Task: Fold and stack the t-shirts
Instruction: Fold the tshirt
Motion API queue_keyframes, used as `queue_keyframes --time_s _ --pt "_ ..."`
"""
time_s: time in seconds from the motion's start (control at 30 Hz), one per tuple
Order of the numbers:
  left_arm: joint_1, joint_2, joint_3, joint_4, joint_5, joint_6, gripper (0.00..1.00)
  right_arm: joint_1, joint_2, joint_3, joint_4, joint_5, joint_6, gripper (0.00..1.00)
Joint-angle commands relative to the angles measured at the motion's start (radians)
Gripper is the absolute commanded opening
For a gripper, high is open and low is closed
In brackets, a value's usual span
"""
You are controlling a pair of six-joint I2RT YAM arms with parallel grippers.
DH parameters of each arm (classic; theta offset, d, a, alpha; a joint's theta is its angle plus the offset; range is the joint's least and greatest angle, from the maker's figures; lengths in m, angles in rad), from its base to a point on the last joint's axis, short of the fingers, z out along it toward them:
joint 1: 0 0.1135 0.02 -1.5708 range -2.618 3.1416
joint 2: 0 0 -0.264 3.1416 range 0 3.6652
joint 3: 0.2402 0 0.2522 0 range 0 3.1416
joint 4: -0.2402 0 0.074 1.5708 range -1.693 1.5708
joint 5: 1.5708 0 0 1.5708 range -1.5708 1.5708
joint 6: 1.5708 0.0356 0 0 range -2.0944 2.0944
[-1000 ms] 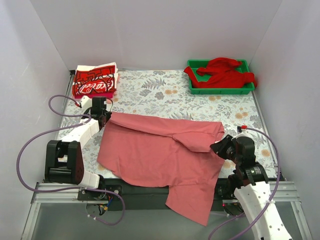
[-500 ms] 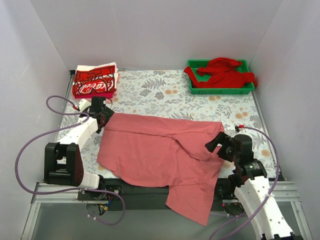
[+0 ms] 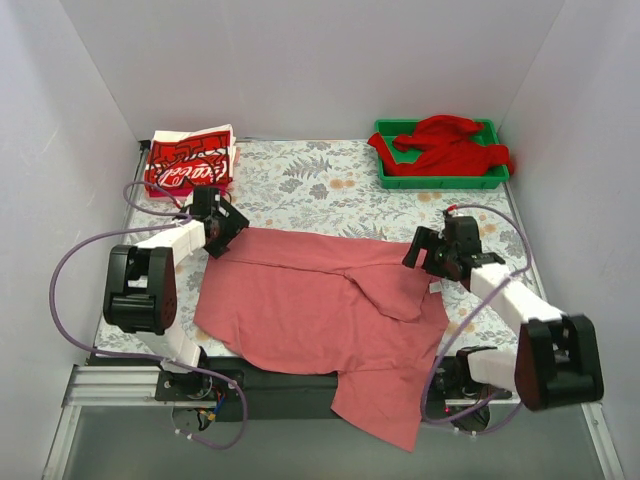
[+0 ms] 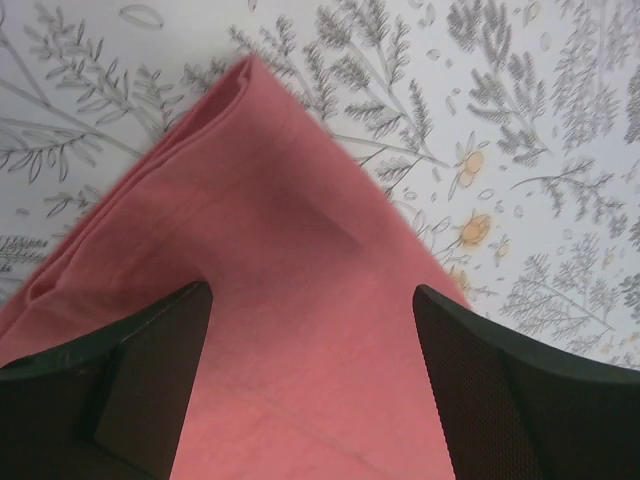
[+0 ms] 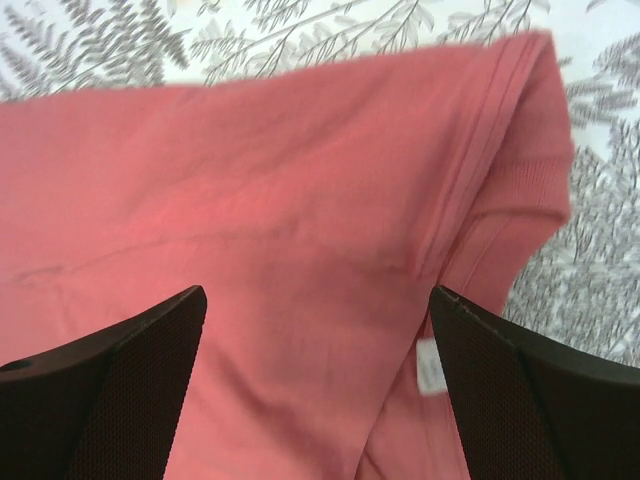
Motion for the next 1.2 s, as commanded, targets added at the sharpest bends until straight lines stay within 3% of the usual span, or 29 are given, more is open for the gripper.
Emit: queue_keyframes --time_s 0.0,0.3,0.7,0.87,1.17 --pt "0.003 0.057 0.027 0.027 0.041 0.015 0.81 0.002 0.138 0.093 0.114 0.088 -0.067 0.98" --pt "0.012 0.166 0.100 0.013 -0.001 0.006 0.81 -0.034 0.521 0.301 0.145 0.151 -0.083 0.98" --pt "0.034 0.303 0.252 -0.010 -0.001 -0.026 0.82 -0.094 0.796 0.608 0.154 0.111 -0.184 0.98" --pt "0.034 0.242 0.257 -0.029 -0.035 -0.023 0.82 -0.094 0.718 0.612 0.148 0.082 -0.257 0.98" --pt "0.029 -0.039 0.130 -0.087 -0.081 -0.058 0.82 -0.049 0.350 0.418 0.069 0.014 -0.231 0.98"
